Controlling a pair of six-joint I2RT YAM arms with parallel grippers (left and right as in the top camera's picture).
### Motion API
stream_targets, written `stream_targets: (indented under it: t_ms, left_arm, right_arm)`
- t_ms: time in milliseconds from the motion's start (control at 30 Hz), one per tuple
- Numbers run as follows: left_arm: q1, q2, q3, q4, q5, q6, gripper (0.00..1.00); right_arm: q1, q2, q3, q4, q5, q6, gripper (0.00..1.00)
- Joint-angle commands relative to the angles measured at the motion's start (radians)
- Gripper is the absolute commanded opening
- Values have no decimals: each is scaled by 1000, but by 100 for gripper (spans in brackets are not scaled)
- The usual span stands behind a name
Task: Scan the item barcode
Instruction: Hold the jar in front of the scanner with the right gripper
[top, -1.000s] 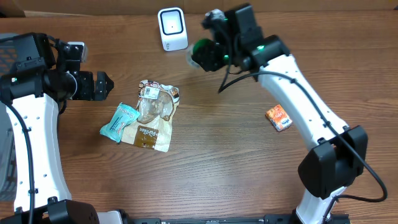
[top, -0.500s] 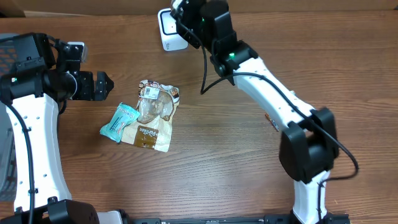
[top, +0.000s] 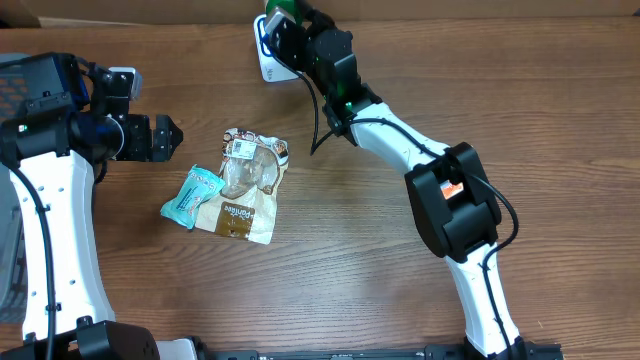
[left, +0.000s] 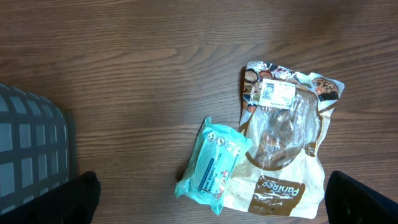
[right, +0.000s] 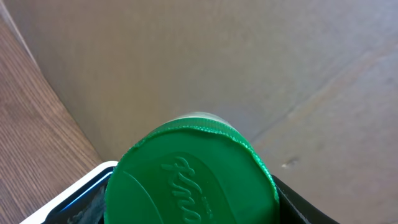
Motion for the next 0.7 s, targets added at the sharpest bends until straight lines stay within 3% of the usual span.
stream_targets:
  t_ms: [0, 200, 367, 667]
  left_arm:
    - [-1, -5, 23, 0, 11, 14, 100]
    - [-1, -5, 23, 0, 11, 14, 100]
    - [-1, -5, 23, 0, 11, 14, 100]
    - [-1, -5, 23, 0, 11, 14, 100]
  right_arm:
    - [0, 20, 29, 31, 5, -7, 49]
    - [-4, 58, 29, 32, -9, -8, 49]
    - [-5, 92, 29, 35, -9, -162, 48]
    - [-5, 92, 29, 61, 0, -263, 48]
